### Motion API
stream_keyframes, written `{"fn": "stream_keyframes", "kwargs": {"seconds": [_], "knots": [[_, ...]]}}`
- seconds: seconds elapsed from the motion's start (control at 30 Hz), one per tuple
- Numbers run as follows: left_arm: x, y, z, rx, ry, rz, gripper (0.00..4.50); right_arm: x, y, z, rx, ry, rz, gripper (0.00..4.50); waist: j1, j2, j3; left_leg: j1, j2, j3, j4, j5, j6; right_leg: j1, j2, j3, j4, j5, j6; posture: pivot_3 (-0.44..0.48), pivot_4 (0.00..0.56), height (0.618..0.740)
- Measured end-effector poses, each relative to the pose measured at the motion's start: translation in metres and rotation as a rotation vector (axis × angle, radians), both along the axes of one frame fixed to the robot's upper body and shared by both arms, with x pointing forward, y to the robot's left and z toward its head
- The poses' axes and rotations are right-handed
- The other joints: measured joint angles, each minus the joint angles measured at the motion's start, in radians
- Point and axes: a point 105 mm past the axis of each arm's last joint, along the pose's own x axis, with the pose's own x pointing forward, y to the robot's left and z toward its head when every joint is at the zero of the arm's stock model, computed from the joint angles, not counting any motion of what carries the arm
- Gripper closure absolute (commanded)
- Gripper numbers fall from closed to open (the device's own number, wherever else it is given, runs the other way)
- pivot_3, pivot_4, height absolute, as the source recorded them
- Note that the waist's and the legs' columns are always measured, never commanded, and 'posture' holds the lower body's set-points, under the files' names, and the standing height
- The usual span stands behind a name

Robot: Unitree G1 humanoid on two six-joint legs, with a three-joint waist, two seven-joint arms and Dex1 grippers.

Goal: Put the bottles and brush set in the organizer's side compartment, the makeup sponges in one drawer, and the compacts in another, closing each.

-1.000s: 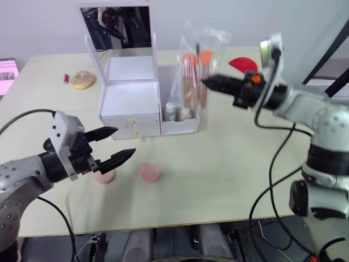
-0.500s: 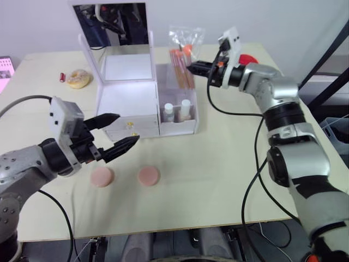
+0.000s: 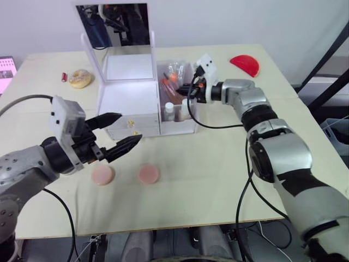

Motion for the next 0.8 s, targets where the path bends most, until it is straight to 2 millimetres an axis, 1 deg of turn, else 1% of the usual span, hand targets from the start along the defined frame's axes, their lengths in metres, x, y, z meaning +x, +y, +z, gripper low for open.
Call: {"fn": "stream_keyframes", "kwargs": {"seconds": [0.03, 0.07, 0.17, 0.23, 0.27, 0.3, 0.4, 0.57, 0.7, 0.8], "knots": [[0.000, 0.000, 0.001, -0.004, -0.002, -0.001, 0.00, 0.000, 0.000, 0.001, 0.001, -0.001, 0.001, 3.63, 0.000, 0.000, 0.000, 0.000, 0.000, 0.000, 0.000, 0.000, 0.000, 0.000, 0.000, 0.000, 0.000, 0.000, 0.000, 0.000, 0.150, 0.739], [0.000, -0.001, 0.001, -0.005, -0.004, -0.002, 0.00, 0.000, 0.001, 0.002, 0.009, -0.002, 0.002, 3.27, 0.000, 0.000, 0.000, 0.000, 0.000, 0.000, 0.000, 0.000, 0.000, 0.000, 0.000, 0.000, 0.000, 0.000, 0.000, 0.000, 0.150, 0.739], [-0.001, -0.001, 0.002, -0.002, 0.000, -0.003, 0.00, -0.001, 0.003, 0.012, 0.037, -0.008, 0.015, 1.85, 0.000, 0.000, 0.000, 0.001, 0.000, 0.000, 0.000, 0.000, 0.000, 0.000, 0.000, 0.000, 0.001, 0.000, 0.000, 0.000, 0.150, 0.739], [-0.001, -0.003, 0.001, -0.008, 0.007, -0.012, 0.00, -0.001, 0.004, 0.019, 0.053, -0.020, 0.021, 0.71, 0.001, 0.000, 0.000, 0.001, 0.000, 0.000, 0.000, 0.000, 0.000, 0.001, 0.000, 0.000, 0.002, 0.000, 0.000, 0.000, 0.150, 0.739], [-0.001, -0.004, 0.001, -0.011, 0.012, -0.017, 0.00, -0.001, 0.004, 0.021, 0.063, -0.022, 0.027, 0.24, 0.001, 0.000, 0.000, 0.001, 0.000, 0.000, 0.000, 0.000, 0.000, 0.001, 0.000, 0.001, 0.002, 0.000, 0.000, 0.000, 0.150, 0.739], [-0.002, -0.005, 0.001, -0.015, 0.013, -0.020, 0.00, -0.002, 0.004, 0.023, 0.071, -0.022, 0.034, 0.05, 0.001, 0.000, 0.000, 0.001, 0.000, 0.000, 0.000, 0.000, 0.000, 0.001, 0.000, 0.001, 0.002, 0.000, 0.000, 0.000, 0.150, 0.739], [-0.001, -0.007, 0.004, -0.018, 0.005, -0.029, 0.00, -0.002, 0.004, 0.029, 0.086, -0.029, 0.040, 0.05, 0.001, 0.000, 0.000, 0.002, 0.000, 0.000, 0.000, 0.000, 0.000, 0.001, 0.000, 0.001, 0.002, 0.000, 0.000, 0.000, 0.150, 0.739], [-0.001, -0.009, 0.002, -0.011, 0.022, -0.040, 0.00, -0.001, -0.004, 0.041, 0.104, -0.061, 0.023, 0.05, 0.000, 0.000, 0.000, 0.002, 0.000, 0.000, 0.000, 0.000, 0.000, 0.001, 0.000, 0.001, 0.002, 0.000, 0.000, 0.000, 0.150, 0.739], [0.000, -0.009, 0.001, -0.010, 0.027, -0.039, 0.00, 0.002, -0.018, 0.046, 0.095, -0.080, -0.017, 0.05, 0.001, 0.000, 0.000, 0.002, 0.000, 0.000, 0.000, 0.000, 0.000, 0.001, 0.000, 0.001, 0.002, 0.000, 0.000, 0.000, 0.150, 0.739], [0.001, -0.008, 0.001, -0.007, 0.028, -0.035, 0.00, 0.001, -0.029, 0.059, 0.091, -0.114, -0.034, 0.05, 0.001, 0.000, 0.000, 0.002, 0.000, 0.001, 0.000, 0.000, 0.000, 0.000, 0.000, 0.001, 0.002, 0.000, 0.000, 0.000, 0.150, 0.739]]}}
